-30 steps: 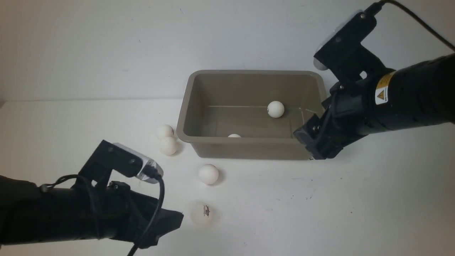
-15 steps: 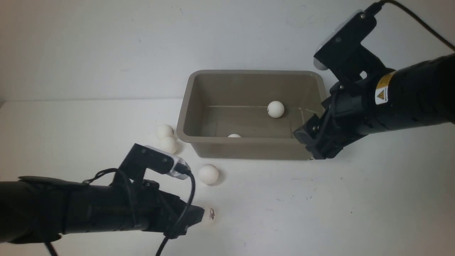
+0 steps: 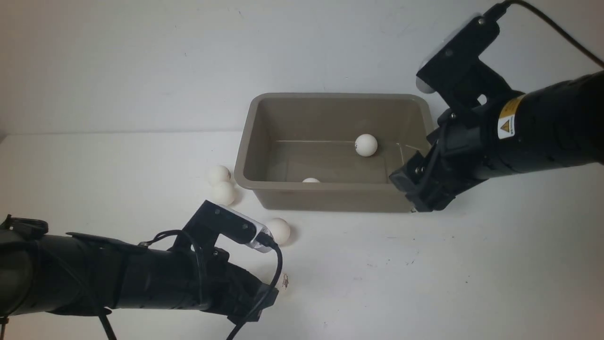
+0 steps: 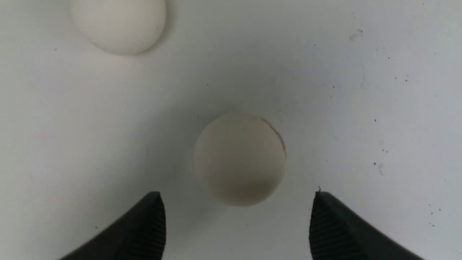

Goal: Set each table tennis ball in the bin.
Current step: Use the left arm to clamp the table tennis ball closest to it

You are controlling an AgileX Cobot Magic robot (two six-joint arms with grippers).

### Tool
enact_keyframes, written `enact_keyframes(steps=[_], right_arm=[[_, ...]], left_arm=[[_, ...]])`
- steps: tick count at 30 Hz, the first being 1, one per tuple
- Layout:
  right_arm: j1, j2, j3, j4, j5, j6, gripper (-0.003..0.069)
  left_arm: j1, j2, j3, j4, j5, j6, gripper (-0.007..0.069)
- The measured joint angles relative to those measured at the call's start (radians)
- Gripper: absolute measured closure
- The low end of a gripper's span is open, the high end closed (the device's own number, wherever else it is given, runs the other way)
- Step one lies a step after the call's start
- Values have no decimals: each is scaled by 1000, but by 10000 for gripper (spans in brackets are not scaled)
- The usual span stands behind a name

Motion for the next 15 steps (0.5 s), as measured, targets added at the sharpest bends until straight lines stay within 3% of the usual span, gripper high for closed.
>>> enact_keyframes(steps=[15], right_arm=[[0,0,0,0,0,0,124]], left_arm=[[-54,26,-67,-1,-56,-9,142]])
